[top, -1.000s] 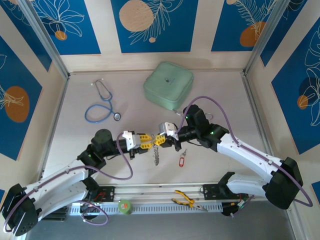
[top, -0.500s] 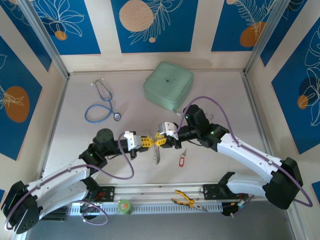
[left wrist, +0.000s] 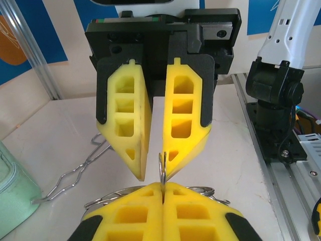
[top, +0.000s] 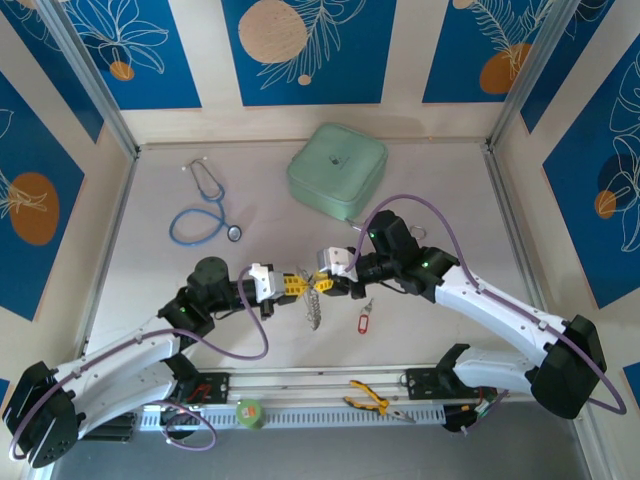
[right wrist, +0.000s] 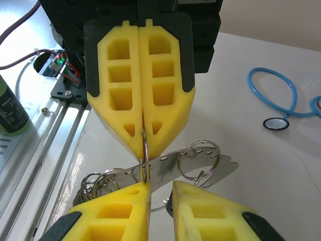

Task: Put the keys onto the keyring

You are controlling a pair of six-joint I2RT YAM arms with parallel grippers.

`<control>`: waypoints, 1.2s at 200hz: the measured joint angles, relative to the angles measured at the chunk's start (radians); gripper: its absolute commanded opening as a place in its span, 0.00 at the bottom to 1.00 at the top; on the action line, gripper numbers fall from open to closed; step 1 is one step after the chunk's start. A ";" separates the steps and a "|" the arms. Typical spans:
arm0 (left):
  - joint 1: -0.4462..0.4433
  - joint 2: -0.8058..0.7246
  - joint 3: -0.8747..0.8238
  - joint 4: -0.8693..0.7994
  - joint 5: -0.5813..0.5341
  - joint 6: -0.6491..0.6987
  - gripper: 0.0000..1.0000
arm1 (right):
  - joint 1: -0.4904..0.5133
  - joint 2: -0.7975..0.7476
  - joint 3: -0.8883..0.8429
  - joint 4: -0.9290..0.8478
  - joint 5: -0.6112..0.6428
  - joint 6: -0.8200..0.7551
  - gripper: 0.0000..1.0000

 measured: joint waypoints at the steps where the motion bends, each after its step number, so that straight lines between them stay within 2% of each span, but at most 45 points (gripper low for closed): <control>1: 0.000 0.000 0.000 0.000 0.000 0.000 0.00 | 0.000 -0.001 0.000 -0.001 0.000 0.000 0.19; 71: 0.000 0.013 0.006 -0.003 0.000 0.000 0.00 | 0.000 -0.006 0.000 -0.010 -0.009 0.000 0.19; 135: 0.000 0.013 0.006 -0.021 -0.009 0.018 0.00 | 0.001 -0.006 0.000 -0.019 -0.025 -0.008 0.24; 181: 0.000 0.014 0.006 -0.022 -0.009 0.019 0.00 | 0.004 -0.003 0.000 -0.005 -0.037 0.008 0.17; 214: 0.000 0.014 0.006 -0.027 -0.008 0.019 0.00 | 0.013 0.015 0.000 0.017 -0.040 0.027 0.00; 240: 0.000 0.013 0.006 -0.034 -0.008 0.018 0.00 | 0.013 0.018 0.000 0.018 -0.041 0.030 0.00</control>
